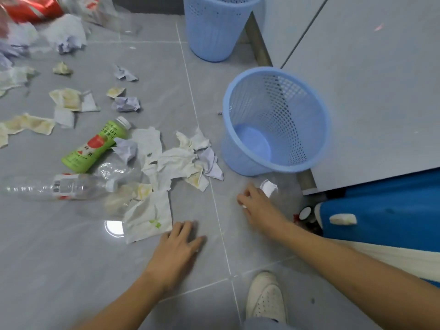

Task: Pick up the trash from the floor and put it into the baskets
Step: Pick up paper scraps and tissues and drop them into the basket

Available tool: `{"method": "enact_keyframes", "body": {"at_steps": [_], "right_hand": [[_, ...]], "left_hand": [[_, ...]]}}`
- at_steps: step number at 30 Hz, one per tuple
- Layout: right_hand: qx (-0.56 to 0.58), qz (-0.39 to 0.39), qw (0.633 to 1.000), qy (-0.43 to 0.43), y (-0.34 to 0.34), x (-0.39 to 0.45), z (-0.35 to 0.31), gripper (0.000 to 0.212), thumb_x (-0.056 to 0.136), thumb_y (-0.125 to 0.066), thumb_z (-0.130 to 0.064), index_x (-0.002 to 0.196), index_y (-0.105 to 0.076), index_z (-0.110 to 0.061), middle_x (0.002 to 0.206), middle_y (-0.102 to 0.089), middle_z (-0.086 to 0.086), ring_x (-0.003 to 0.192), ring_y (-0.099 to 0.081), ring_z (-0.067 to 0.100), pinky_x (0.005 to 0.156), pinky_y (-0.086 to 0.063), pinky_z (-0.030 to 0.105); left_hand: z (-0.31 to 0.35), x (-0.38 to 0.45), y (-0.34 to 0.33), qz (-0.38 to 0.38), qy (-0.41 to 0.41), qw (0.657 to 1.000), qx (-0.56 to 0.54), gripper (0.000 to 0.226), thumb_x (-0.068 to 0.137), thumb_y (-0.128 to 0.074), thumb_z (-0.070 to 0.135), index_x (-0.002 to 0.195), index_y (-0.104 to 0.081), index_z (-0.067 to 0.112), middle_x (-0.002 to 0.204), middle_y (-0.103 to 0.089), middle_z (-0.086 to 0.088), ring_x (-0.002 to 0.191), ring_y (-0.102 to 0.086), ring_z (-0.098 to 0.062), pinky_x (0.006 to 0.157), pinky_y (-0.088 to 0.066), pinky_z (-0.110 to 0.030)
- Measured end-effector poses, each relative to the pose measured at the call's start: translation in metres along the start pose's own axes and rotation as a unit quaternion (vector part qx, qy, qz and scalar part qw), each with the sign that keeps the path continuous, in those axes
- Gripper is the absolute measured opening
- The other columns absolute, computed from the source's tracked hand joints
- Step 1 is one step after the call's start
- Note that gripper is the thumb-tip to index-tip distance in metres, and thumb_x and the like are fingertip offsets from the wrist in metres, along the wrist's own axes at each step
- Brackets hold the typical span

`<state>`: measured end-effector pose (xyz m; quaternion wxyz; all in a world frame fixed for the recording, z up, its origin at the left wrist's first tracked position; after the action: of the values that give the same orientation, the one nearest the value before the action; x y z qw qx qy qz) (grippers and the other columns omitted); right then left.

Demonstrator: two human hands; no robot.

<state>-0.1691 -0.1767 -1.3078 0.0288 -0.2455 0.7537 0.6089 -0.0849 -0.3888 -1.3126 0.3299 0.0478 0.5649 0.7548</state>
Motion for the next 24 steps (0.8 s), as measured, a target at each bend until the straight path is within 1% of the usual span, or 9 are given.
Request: {"method": "enact_keyframes", "body": {"at_steps": [3,5,8,10,13,16,19,21,24], "right_hand": [[0.052,0.051,0.997,0.039,0.031,-0.015,-0.034,0.017,0.083,-0.057,0.003,0.094,-0.056,-0.010,0.101,-0.045,0.008,0.082,-0.052,0.030,0.068,-0.050,0.043],[0.101,0.131,0.984,0.059,0.077,-0.029,-0.065,0.015,0.088,-0.060,-0.002,0.099,-0.060,-0.012,0.109,-0.048,0.003,0.085,-0.053,0.020,0.074,-0.051,0.037],[0.144,0.322,0.934,0.056,0.172,-0.050,-0.090,0.010,0.091,-0.067,-0.004,0.100,-0.067,-0.007,0.113,-0.051,0.007,0.090,-0.056,0.014,0.079,-0.048,0.021],[0.165,0.423,0.891,0.015,0.223,-0.053,-0.076,0.010,0.090,-0.069,-0.003,0.099,-0.068,-0.004,0.112,-0.052,0.012,0.093,-0.055,0.013,0.082,-0.046,0.017],[0.189,0.457,0.867,-0.060,0.260,-0.033,-0.035,0.016,0.088,-0.069,-0.003,0.103,-0.066,-0.008,0.113,-0.049,0.010,0.091,-0.054,0.006,0.080,-0.045,0.013],[0.243,0.398,0.874,-0.135,0.261,-0.005,0.009,0.027,0.088,-0.068,-0.012,0.115,-0.066,-0.017,0.120,-0.045,0.004,0.102,-0.057,-0.002,0.084,-0.046,0.009],[0.235,0.320,0.898,-0.190,0.254,0.003,0.035,0.047,0.088,-0.057,-0.039,0.134,-0.060,-0.035,0.128,-0.056,0.003,0.115,-0.059,0.021,0.099,-0.049,0.033],[0.197,0.343,0.897,-0.198,0.264,-0.008,0.033,0.047,0.092,-0.052,-0.042,0.138,-0.057,-0.036,0.130,-0.062,0.001,0.118,-0.060,0.023,0.103,-0.049,0.049],[0.191,0.442,0.871,-0.100,0.274,-0.028,-0.015,0.025,0.095,-0.055,-0.024,0.117,-0.067,-0.020,0.108,-0.069,0.001,0.102,-0.065,0.021,0.086,-0.054,0.048]], "left_hand": [[0.002,0.016,0.037,0.068,-0.033,0.995,-0.064,0.028,0.080,-0.072,0.031,0.102,-0.056,0.025,0.121,-0.047,-0.003,0.100,-0.057,-0.031,0.071,-0.051,-0.037],[0.006,0.030,0.092,0.162,-0.056,0.979,-0.108,0.016,0.088,-0.067,0.030,0.100,-0.061,0.020,0.125,-0.045,-0.003,0.105,-0.053,-0.029,0.080,-0.048,-0.036],[0.009,0.048,0.200,0.337,-0.049,0.924,-0.174,0.025,0.088,-0.075,0.024,0.109,-0.067,0.012,0.127,-0.050,-0.011,0.112,-0.051,-0.030,0.089,-0.046,-0.034],[0.024,0.065,0.260,0.398,-0.071,0.892,-0.200,0.029,0.087,-0.076,0.025,0.111,-0.067,0.010,0.125,-0.052,-0.013,0.115,-0.051,-0.030,0.092,-0.046,-0.032],[0.049,0.112,0.300,0.374,-0.112,0.899,-0.196,0.035,0.086,-0.073,0.032,0.114,-0.063,0.014,0.122,-0.052,-0.008,0.114,-0.050,-0.026,0.089,-0.048,-0.035],[0.064,0.168,0.288,0.265,-0.098,0.943,-0.174,0.047,0.086,-0.071,0.044,0.124,-0.059,0.019,0.127,-0.050,-0.007,0.119,-0.048,-0.029,0.094,-0.049,-0.048],[0.065,0.191,0.269,0.180,-0.055,0.978,-0.091,0.066,0.088,-0.062,0.061,0.143,-0.049,0.028,0.148,-0.044,-0.008,0.138,-0.039,-0.032,0.106,-0.043,-0.052],[0.057,0.176,0.282,0.242,-0.051,0.967,-0.059,0.060,0.089,-0.056,0.062,0.140,-0.053,0.030,0.145,-0.048,-0.004,0.136,-0.043,-0.027,0.102,-0.043,-0.050],[0.026,0.122,0.290,0.360,-0.051,0.926,-0.101,0.040,0.091,-0.057,0.047,0.122,-0.062,0.021,0.118,-0.058,-0.001,0.111,-0.054,-0.025,0.084,-0.047,-0.045]]}}
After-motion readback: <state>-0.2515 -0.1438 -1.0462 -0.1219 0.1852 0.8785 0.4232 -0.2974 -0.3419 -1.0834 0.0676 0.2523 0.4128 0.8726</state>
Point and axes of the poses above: each hand's wrist, its own x-axis towards the middle knuckle, its own y-axis out of the back of the hand, z = x × y, the point moved 7 cm from there along x, towards the middle knuckle
